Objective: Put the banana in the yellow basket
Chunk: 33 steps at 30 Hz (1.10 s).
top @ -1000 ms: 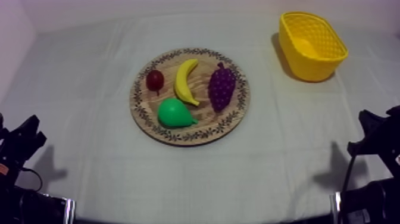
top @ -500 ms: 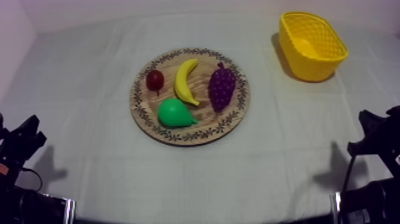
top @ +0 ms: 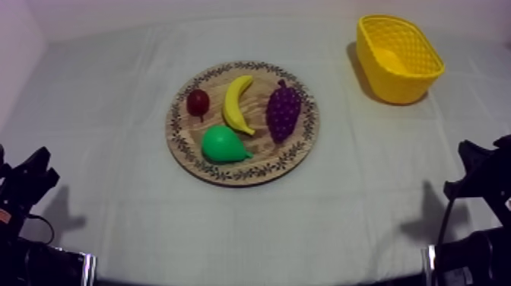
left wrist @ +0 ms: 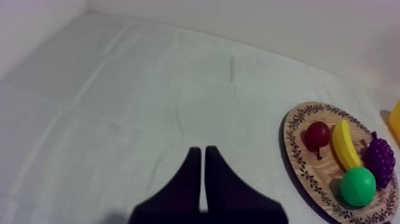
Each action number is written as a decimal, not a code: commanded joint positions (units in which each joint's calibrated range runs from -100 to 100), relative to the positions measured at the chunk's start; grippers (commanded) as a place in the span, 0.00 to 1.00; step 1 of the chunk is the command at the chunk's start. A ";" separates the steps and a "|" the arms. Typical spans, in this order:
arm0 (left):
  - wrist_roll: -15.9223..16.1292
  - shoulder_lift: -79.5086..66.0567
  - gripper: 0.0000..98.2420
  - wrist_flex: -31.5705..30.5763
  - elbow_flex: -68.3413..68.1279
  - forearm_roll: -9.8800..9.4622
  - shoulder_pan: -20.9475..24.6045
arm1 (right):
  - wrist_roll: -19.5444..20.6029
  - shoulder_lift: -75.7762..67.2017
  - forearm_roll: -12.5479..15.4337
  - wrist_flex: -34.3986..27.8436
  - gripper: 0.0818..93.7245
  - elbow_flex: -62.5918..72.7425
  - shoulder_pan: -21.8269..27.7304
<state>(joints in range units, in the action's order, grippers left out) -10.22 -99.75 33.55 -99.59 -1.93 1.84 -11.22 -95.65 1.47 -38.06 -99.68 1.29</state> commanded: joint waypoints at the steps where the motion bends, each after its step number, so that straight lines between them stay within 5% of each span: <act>1: -0.01 0.00 0.00 0.00 0.04 0.00 0.01 | -0.11 -0.02 0.02 0.08 0.00 0.01 0.01; 25: -0.01 0.00 0.00 0.00 0.04 0.00 0.01 | -2.11 0.24 -0.13 0.74 0.00 -0.06 -0.87; 33: -0.01 0.00 0.00 0.00 0.04 0.00 0.01 | 0.30 6.16 -2.98 4.55 0.00 3.41 -3.41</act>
<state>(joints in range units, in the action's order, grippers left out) -10.22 -99.75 33.54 -99.59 -1.93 1.84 -11.39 -90.89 -1.23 -33.40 -97.54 -1.73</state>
